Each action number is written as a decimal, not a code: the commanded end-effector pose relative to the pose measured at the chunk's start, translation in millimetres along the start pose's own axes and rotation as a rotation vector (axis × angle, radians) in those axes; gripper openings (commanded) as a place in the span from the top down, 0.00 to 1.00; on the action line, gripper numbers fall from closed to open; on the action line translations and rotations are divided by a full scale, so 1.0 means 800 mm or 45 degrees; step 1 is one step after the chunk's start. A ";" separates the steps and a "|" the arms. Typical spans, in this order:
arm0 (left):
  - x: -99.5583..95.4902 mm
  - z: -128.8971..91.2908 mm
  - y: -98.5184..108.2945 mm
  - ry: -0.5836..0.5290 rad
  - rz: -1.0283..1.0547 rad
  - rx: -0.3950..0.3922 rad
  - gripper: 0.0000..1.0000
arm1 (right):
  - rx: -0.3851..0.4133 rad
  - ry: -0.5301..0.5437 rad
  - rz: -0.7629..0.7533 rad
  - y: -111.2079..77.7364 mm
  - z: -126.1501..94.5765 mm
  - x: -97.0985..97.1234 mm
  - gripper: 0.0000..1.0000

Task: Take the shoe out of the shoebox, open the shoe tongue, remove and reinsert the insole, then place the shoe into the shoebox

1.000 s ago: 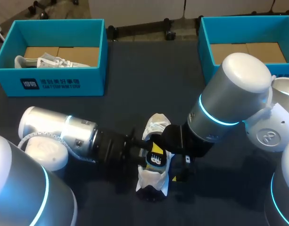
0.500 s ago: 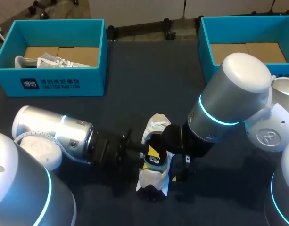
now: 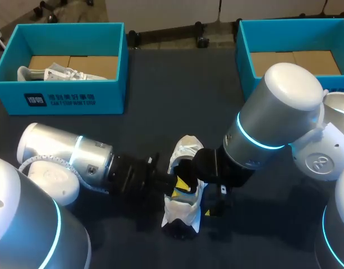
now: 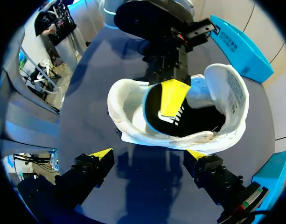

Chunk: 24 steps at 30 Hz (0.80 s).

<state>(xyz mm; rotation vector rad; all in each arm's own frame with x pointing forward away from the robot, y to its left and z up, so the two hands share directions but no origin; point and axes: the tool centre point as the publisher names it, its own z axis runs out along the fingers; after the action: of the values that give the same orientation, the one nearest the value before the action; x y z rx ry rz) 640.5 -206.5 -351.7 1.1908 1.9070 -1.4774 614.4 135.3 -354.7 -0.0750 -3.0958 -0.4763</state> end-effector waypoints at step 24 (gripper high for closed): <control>-0.014 -0.016 -0.028 -0.005 -0.014 0.008 0.50 | 0.001 -0.004 0.002 0.000 0.001 0.002 0.00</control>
<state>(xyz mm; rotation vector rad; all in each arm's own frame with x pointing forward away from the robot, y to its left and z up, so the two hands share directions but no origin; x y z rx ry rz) 635.8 -209.2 -334.7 1.1819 1.9039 -1.4954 614.4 135.3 -354.7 -0.0750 -3.0958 -0.4763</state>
